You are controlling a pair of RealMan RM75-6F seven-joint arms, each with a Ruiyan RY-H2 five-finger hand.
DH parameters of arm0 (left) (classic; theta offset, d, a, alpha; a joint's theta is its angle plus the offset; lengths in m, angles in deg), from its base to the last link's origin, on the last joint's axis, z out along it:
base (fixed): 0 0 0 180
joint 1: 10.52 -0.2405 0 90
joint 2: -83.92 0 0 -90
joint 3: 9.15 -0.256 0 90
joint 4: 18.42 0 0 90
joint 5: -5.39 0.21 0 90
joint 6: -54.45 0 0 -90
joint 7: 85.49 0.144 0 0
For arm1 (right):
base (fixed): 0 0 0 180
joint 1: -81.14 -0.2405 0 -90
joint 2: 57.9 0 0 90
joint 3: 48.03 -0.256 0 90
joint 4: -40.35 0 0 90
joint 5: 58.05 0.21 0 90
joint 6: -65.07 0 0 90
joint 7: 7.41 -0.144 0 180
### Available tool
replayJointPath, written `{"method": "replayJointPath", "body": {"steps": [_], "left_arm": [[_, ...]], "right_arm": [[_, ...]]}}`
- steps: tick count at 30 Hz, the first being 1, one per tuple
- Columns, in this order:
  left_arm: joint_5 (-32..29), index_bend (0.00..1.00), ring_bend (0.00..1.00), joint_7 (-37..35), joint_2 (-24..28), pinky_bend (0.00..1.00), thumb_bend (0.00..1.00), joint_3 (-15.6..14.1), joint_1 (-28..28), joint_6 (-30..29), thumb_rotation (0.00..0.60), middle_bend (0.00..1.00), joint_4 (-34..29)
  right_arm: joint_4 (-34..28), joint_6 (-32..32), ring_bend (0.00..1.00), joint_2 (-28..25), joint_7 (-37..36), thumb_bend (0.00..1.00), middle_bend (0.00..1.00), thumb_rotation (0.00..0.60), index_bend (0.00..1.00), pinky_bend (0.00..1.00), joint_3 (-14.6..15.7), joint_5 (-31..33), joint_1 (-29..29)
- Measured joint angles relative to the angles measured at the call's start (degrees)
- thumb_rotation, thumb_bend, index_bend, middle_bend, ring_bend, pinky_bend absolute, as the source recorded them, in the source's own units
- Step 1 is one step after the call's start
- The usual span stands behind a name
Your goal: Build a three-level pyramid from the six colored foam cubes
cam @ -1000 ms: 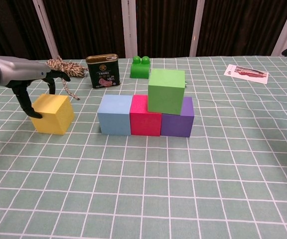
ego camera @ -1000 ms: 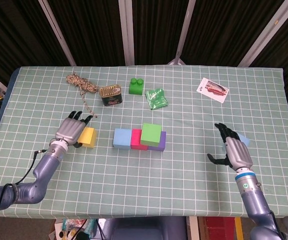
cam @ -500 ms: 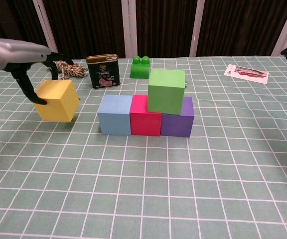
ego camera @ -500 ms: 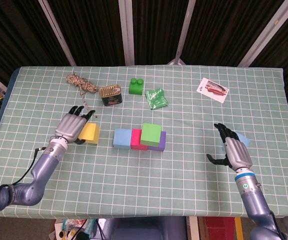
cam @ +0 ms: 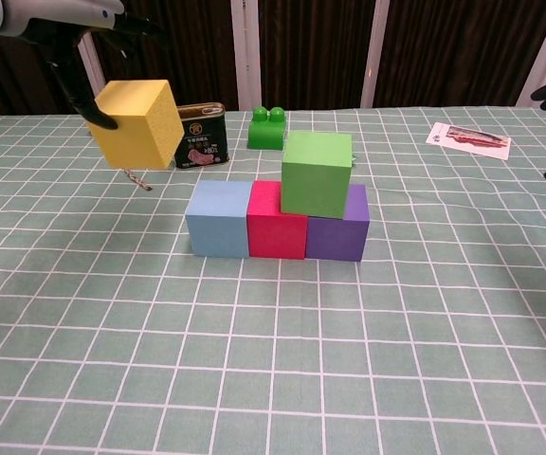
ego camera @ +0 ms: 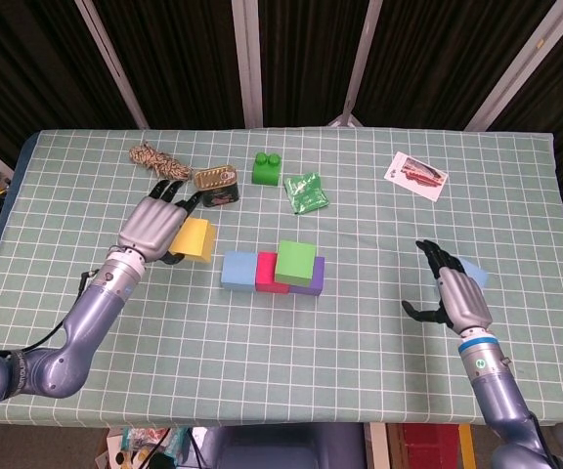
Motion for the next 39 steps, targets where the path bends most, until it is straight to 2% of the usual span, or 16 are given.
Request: {"method": "replayJointPath", "body": {"steps": [16, 24, 39], "left_arm": [[-18.45, 0.02, 0.00, 9.47, -10.62, 0.05, 0.31, 0.86, 12.69, -1.43, 0.600, 0.36, 4.44], [-21.83, 0.02, 0.00, 11.38, -13.78, 0.05, 0.31, 1.88, 16.14, -3.58, 0.600, 0.36, 5.64], [-28.36, 0.03, 0.00, 14.43, -15.18, 0.05, 0.31, 3.11, 19.65, -5.68, 0.600, 0.37, 5.75]], "right_arm": [[-0.31, 1.93, 0.00, -1.70, -3.00, 0.31, 0.00, 0.600, 0.00, 0.00, -0.60, 0.49, 0.24], [-0.99, 2.83, 0.00, -2.45, -4.30, 0.31, 0.00, 0.600, 0.00, 0.00, -0.67, 0.07, 0.36], [-1.70, 3.18, 0.00, -3.29, -5.69, 0.31, 0.00, 0.600, 0.00, 0.00, -0.61, -0.78, 0.60]]}}
